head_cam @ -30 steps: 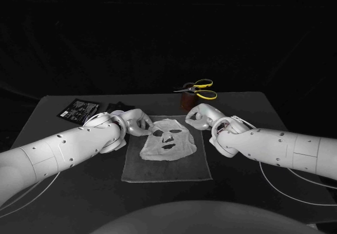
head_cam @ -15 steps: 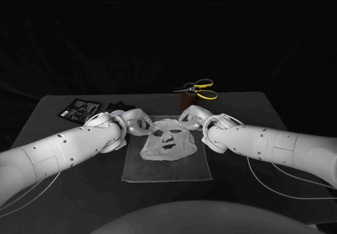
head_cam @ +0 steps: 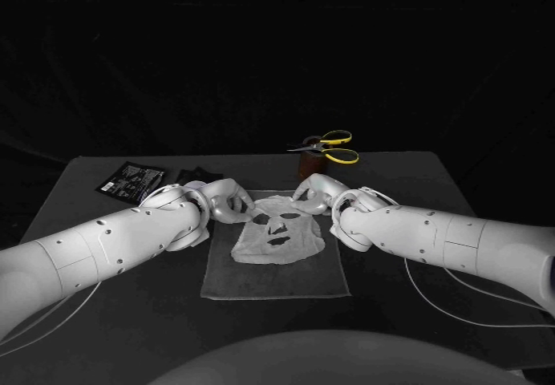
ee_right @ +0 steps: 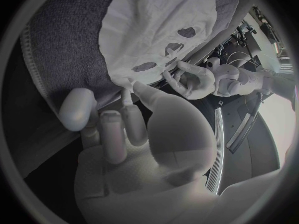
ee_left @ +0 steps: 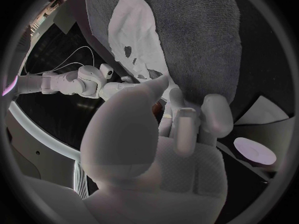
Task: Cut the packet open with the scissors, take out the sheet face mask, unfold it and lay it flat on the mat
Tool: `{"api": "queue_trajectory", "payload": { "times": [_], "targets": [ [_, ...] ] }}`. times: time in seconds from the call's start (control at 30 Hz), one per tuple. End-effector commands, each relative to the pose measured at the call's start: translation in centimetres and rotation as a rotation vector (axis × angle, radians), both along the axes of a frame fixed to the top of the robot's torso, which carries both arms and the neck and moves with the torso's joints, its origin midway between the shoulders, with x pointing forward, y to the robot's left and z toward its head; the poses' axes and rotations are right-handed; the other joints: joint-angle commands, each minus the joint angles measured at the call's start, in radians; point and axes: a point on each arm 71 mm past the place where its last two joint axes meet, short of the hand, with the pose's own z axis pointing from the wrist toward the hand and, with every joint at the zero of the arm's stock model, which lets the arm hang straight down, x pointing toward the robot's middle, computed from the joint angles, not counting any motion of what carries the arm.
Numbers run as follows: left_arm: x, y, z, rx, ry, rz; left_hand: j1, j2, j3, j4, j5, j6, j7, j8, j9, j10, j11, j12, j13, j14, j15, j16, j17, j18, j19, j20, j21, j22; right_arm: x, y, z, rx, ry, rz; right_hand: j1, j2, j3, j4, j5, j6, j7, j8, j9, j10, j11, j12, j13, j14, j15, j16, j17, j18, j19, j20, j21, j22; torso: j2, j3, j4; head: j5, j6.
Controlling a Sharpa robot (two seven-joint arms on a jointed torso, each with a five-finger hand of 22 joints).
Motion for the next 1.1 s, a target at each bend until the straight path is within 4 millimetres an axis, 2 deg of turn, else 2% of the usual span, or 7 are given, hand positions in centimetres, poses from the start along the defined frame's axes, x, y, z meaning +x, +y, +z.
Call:
{"api": "queue_trajectory", "payload": {
  "times": [0.03, 0.17, 0.37, 0.5, 0.7, 1.1],
  "targets": [
    [-0.2, -0.2, -0.3, 0.011, 0.030, -0.012, 0.008, 0.004, 0.000, -0.008, 0.002, 0.001, 0.007, -0.003, -0.001, 0.002, 0.001, 0.007, 0.003, 0.037, 0.010, 0.004, 0.098, -0.011, 0.003, 0.002, 0.006, 0.000, 0.0, 0.2, -0.1, 0.001, 0.002, 0.012, 0.003, -0.011, -0.007, 0.000, -0.004, -0.009, -0.001, -0.005, -0.002, -0.001, 0.011, 0.000, 0.088, 0.080, 0.007, 0.004, 0.164, 0.009, 0.000, 0.008, -0.003, 0.127, 0.000, -0.0002, 0.0002, -0.001, 0.000],
    [-0.2, -0.2, -0.3, 0.011, 0.031, -0.013, 0.008, 0.004, 0.000, -0.008, 0.002, 0.001, 0.007, -0.003, -0.001, 0.002, 0.001, 0.007, 0.003, 0.037, 0.010, 0.004, 0.098, -0.011, 0.003, 0.002, 0.006, 0.000, 0.1, 0.3, -0.1, -0.007, -0.005, 0.013, 0.022, 0.005, -0.007, -0.006, -0.004, 0.036, -0.013, 0.013, 0.006, 0.000, 0.002, 0.003, 0.091, 0.081, 0.002, 0.006, 0.167, 0.010, 0.001, 0.008, 0.001, 0.128, 0.000, -0.0002, 0.0005, -0.004, 0.000],
    [-0.2, -0.2, -0.3, 0.011, 0.032, -0.013, 0.008, 0.004, 0.000, -0.008, 0.002, 0.001, 0.007, -0.003, -0.001, 0.002, 0.001, 0.007, 0.003, 0.037, 0.010, 0.004, 0.098, -0.011, 0.003, 0.002, 0.006, 0.000, 0.1, 0.3, -0.1, -0.022, -0.016, 0.014, 0.064, 0.039, -0.002, -0.029, -0.004, 0.133, -0.058, 0.073, 0.034, 0.003, -0.035, 0.006, 0.094, 0.082, -0.026, 0.007, 0.170, 0.010, 0.004, -0.011, 0.013, 0.131, 0.000, -0.0009, 0.0006, -0.004, 0.000],
    [-0.2, -0.2, -0.4, 0.012, 0.034, -0.013, 0.008, 0.004, 0.000, -0.008, 0.002, 0.001, 0.007, -0.003, -0.001, 0.002, 0.001, 0.007, 0.003, 0.037, 0.010, 0.004, 0.098, -0.011, 0.003, 0.002, 0.006, 0.000, 0.2, 0.2, 0.0, -0.028, -0.030, 0.004, 0.073, 0.051, -0.003, -0.036, -0.004, 0.146, -0.072, 0.096, 0.047, 0.006, -0.048, 0.007, 0.095, 0.082, -0.038, 0.007, 0.171, 0.010, 0.006, -0.022, 0.017, 0.132, 0.000, -0.0010, 0.0008, -0.003, 0.000],
    [-0.3, -0.2, -0.4, 0.013, 0.040, -0.016, 0.008, 0.004, 0.000, -0.008, 0.002, 0.001, 0.007, -0.003, -0.001, 0.002, 0.001, 0.007, 0.003, 0.037, 0.010, 0.004, 0.098, -0.011, 0.003, 0.002, 0.006, 0.000, 0.3, -0.1, 0.1, -0.029, -0.047, -0.011, 0.068, 0.054, -0.007, -0.034, -0.004, 0.145, -0.076, 0.108, 0.054, 0.006, -0.052, 0.004, 0.093, 0.082, -0.042, 0.007, 0.170, 0.010, 0.005, -0.027, 0.015, 0.131, 0.000, -0.0006, 0.0001, -0.002, 0.000],
    [-0.3, -0.1, -0.4, 0.018, 0.046, -0.014, 0.008, 0.006, 0.000, -0.008, 0.002, 0.002, 0.008, -0.004, -0.002, 0.000, 0.003, 0.008, 0.002, 0.037, 0.011, 0.005, 0.098, -0.011, 0.004, 0.004, 0.007, 0.001, 0.5, -0.7, 0.4, -0.019, -0.079, -0.039, 0.058, 0.058, -0.012, -0.027, -0.004, 0.130, -0.073, 0.110, 0.056, 0.002, -0.050, -0.003, 0.088, 0.081, -0.043, 0.005, 0.167, 0.010, 0.003, -0.030, 0.009, 0.129, 0.000, -0.0004, 0.0001, -0.003, 0.000]
  ]
}}
